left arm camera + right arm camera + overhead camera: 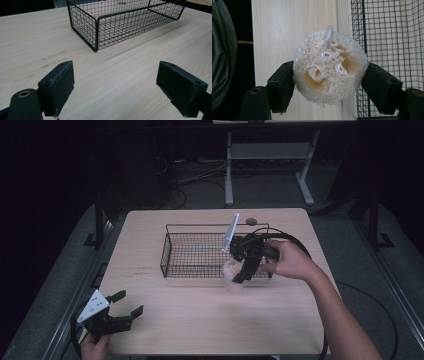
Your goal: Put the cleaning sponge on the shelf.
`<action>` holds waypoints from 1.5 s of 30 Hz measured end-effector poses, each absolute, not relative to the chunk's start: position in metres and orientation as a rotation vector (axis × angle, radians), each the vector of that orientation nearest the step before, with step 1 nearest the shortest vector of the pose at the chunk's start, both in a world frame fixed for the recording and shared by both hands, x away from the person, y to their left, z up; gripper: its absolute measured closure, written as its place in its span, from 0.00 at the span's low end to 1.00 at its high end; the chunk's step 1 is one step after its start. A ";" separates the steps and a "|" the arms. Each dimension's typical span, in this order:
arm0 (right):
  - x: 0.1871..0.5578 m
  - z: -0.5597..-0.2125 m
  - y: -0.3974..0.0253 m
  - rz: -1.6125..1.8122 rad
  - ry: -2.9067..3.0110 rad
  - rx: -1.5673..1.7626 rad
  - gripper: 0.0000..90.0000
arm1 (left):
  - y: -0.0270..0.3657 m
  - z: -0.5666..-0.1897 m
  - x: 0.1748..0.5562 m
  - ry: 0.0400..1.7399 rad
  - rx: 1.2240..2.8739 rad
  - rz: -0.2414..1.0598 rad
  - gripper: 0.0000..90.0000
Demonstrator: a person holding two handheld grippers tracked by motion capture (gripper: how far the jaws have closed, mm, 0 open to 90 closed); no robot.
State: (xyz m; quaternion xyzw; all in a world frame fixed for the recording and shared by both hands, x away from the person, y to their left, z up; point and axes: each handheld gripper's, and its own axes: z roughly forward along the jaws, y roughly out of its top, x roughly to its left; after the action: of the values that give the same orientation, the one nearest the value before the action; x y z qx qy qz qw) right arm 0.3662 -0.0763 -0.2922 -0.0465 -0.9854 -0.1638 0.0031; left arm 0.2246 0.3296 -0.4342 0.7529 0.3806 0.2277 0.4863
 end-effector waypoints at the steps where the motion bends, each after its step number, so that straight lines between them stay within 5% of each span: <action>1: 0.367 -0.291 -0.076 -0.515 -3.090 -0.145 0.31 | 0.330 -0.434 0.225 0.927 1.832 0.554 0.16; 45: 0.416 -0.273 -0.054 -0.501 -3.085 -0.196 0.31 | 0.329 -0.434 0.226 0.918 1.830 0.546 0.16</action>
State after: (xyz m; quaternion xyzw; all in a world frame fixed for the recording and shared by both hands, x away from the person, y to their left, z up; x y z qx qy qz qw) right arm 0.4162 -0.0539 -0.2728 -0.0625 -0.9851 -0.1600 0.0050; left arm 0.2265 0.3293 -0.4344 0.7532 0.3777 0.2248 0.4894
